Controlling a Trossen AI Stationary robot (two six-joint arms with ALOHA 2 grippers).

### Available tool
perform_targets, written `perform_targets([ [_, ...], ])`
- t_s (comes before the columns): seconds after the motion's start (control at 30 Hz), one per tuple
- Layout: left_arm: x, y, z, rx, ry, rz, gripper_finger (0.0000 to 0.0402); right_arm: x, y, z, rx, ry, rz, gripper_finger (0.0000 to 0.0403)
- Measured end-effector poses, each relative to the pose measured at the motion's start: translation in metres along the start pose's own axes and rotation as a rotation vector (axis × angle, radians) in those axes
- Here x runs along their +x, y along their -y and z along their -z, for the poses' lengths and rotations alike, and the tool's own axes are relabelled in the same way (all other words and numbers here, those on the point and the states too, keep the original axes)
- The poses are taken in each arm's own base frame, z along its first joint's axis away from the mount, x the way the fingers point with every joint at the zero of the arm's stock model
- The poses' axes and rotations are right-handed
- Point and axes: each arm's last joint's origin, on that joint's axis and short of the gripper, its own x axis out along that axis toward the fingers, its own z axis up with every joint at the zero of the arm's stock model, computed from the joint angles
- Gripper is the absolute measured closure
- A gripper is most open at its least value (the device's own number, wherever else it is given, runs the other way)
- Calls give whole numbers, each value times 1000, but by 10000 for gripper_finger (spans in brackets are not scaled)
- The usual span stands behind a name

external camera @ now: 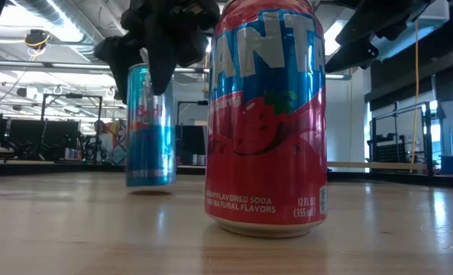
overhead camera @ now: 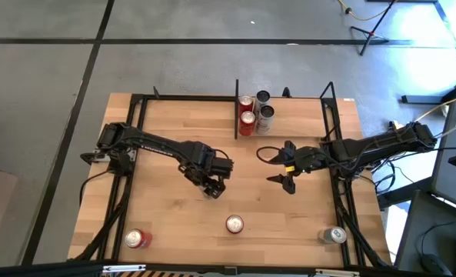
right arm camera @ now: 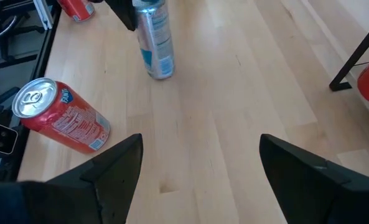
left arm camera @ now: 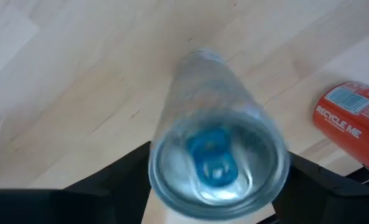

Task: Place canned beverage on shelf
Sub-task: Put the top white-blue soda can on the shelf

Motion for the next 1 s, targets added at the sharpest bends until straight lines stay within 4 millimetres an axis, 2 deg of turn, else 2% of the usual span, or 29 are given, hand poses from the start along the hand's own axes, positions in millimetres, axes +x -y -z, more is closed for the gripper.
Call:
perform_targets([
  [0.23,-3,2,5,74,-17,30,124,0,0,0,-5,1,0,91],
  [0.47,-41,-6,32,196,67,93,124,2,-1,-2,-18,16,-15,91],
  [0.63,-67,-17,64,412,184,97,124,21,-7,-9,-53,76,-51,91],
  [0.8,-57,-43,85,495,200,93,128,52,-14,-15,-64,135,-82,91],
  [1.0,-40,-81,116,499,291,180,141,82,-28,-41,-64,161,-102,91],
])
